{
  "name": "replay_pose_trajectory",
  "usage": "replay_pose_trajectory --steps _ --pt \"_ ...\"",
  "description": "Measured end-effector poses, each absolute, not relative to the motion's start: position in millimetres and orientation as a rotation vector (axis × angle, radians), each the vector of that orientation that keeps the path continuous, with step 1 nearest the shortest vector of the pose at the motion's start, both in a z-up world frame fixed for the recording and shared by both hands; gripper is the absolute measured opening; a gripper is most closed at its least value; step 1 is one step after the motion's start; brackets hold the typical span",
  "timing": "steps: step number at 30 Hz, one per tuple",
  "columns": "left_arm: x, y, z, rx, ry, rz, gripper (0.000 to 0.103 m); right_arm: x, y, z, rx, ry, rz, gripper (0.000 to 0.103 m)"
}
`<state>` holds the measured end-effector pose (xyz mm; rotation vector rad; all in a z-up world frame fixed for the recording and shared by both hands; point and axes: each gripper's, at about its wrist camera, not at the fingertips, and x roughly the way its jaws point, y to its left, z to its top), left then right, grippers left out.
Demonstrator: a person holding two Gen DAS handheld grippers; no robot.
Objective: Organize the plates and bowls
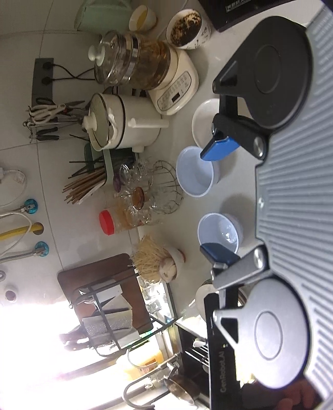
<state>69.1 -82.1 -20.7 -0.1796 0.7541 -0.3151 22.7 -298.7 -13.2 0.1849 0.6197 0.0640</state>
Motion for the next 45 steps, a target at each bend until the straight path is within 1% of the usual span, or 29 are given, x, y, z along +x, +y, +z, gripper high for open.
replay_pose_trajectory --steps 3,4,6,9,12,13,30,39,45 --pt "62.6 -84.4 -20.1 -0.171 0.754 -0.334 0.085 11.8 -302.9 -12.1 0.186 0.609 0.044 0.074" --pt "60.6 -85.8 -19.5 -0.165 0.755 -0.336 0.087 9.3 -304.5 -12.0 0.192 0.608 0.040 0.076" --pt "57.3 -87.9 -19.3 -0.151 0.758 -0.337 0.090 4.0 -305.9 -12.3 0.199 0.604 0.035 0.079" --pt "53.6 -90.9 -20.2 -0.144 0.763 -0.340 0.093 -1.7 -306.0 -12.7 0.187 0.609 0.026 0.079" --pt "51.0 -93.6 -22.6 -0.136 0.775 -0.350 0.094 -6.9 -308.1 -13.0 0.192 0.608 0.024 0.085" --pt "50.1 -94.2 -23.3 -0.133 0.777 -0.354 0.094 -8.0 -309.1 -13.3 0.195 0.612 0.020 0.086" --pt "66.3 -102.8 -35.7 -0.112 0.820 -0.376 0.094 -4.3 -323.7 -22.8 0.220 0.662 -0.052 0.086" --pt "93.6 -113.3 -48.3 -0.120 0.851 -0.369 0.095 22.9 -334.0 -32.3 0.235 0.706 -0.060 0.086" --pt "127.1 -117.4 -62.8 -0.157 0.898 -0.353 0.095 51.0 -342.5 -38.6 0.243 0.721 -0.055 0.086"
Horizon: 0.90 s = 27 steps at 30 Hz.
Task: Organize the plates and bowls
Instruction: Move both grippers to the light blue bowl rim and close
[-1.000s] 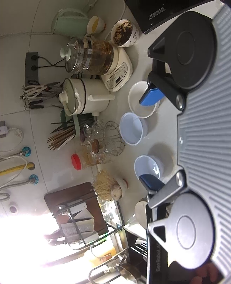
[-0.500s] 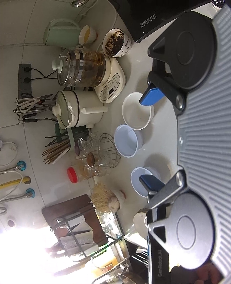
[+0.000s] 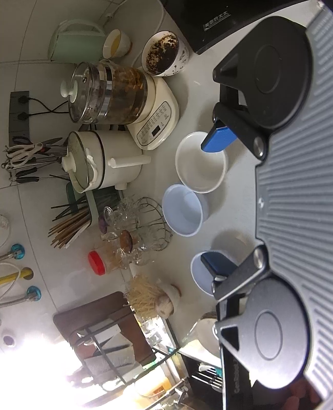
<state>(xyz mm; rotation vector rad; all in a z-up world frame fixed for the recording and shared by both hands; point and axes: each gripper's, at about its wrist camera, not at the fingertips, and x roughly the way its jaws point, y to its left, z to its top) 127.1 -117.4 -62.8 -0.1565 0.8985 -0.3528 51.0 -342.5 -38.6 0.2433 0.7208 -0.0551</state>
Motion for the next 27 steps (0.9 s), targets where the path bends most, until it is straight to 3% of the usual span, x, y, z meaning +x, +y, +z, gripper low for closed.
replay_pose_trajectory --steps 11,14,18,27 --pt "192.8 -132.6 -83.1 -0.219 0.922 -0.343 0.093 113.3 -363.5 -59.0 0.275 0.767 -0.014 0.085" --pt "212.4 -138.4 -90.2 -0.233 0.934 -0.351 0.093 131.4 -367.9 -64.5 0.279 0.779 -0.001 0.077" --pt "237.4 -150.9 -103.5 -0.229 0.970 -0.367 0.083 153.4 -372.2 -74.1 0.274 0.809 0.011 0.067" --pt "285.1 -167.0 -134.5 -0.198 1.039 -0.381 0.074 204.7 -379.7 -104.7 0.284 0.902 0.015 0.068"
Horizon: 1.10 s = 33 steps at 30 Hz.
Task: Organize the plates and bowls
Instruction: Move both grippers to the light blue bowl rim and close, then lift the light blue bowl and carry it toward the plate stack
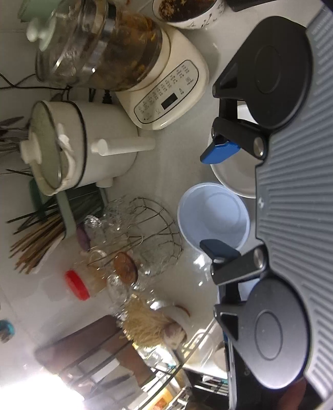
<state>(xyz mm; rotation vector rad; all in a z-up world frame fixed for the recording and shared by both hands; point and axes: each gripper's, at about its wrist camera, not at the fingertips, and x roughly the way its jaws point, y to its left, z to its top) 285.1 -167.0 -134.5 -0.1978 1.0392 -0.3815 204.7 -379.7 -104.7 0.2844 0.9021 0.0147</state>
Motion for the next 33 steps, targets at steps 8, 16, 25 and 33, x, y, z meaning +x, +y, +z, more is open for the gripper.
replay_pose_trajectory --steps 8,16,25,33 --pt "323.0 -179.0 -164.2 -0.175 1.109 -0.405 0.058 244.4 -378.6 -132.8 0.264 0.970 0.041 0.068" --pt "353.8 -182.3 -187.8 -0.180 1.168 -0.396 0.037 277.9 -378.9 -161.3 0.236 1.048 0.047 0.050" --pt "375.6 -174.7 -203.8 -0.230 1.215 -0.400 0.014 302.9 -382.7 -180.7 0.235 1.119 0.056 0.022" --pt "387.9 -173.5 -209.1 -0.273 1.244 -0.401 0.009 311.7 -379.0 -184.2 0.254 1.151 0.081 0.012"
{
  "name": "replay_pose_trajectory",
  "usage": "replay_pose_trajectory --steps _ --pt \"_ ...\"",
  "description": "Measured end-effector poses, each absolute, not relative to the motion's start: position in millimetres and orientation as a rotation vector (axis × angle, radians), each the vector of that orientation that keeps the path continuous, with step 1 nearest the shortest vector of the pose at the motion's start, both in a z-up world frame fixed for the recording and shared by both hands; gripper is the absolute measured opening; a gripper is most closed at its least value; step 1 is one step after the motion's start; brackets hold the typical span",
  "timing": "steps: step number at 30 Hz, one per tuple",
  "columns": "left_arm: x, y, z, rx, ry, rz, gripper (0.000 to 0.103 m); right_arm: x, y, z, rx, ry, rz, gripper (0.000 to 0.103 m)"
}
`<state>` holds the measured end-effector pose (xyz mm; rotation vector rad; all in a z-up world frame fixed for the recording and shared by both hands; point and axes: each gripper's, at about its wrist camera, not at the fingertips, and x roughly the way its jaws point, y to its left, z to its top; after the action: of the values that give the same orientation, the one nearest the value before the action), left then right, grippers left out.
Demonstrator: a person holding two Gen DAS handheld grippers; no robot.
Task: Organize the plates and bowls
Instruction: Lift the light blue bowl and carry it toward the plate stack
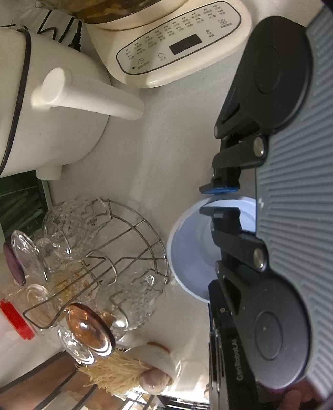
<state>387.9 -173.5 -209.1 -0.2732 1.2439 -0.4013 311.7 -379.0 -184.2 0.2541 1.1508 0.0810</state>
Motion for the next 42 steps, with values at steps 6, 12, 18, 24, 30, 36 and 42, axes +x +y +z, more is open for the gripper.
replay_pose_trajectory --steps 6,12,18,24,30,36,42 --pt "390.3 -165.1 -195.5 -0.304 1.224 -0.390 0.008 313.2 -376.8 -173.2 0.269 1.138 0.096 0.011" --pt "384.9 -153.0 -175.6 -0.353 1.211 -0.354 0.008 310.8 -372.4 -152.2 0.269 1.127 0.124 0.011" --pt "376.1 -140.8 -155.5 -0.372 1.189 -0.325 0.008 305.4 -366.7 -131.9 0.288 1.095 0.163 0.011" --pt "364.3 -126.3 -134.1 -0.386 1.159 -0.289 0.009 296.6 -350.9 -110.0 0.274 1.050 0.199 0.011" --pt "347.8 -110.6 -112.4 -0.404 1.099 -0.247 0.009 289.2 -336.7 -96.8 0.247 1.011 0.250 0.011" --pt "329.4 -93.1 -110.1 -0.419 1.082 -0.200 0.009 281.8 -322.2 -94.1 0.234 0.997 0.299 0.011" --pt "311.5 -77.0 -122.6 -0.449 1.071 -0.135 0.009 277.8 -304.1 -106.4 0.212 1.030 0.348 0.011"
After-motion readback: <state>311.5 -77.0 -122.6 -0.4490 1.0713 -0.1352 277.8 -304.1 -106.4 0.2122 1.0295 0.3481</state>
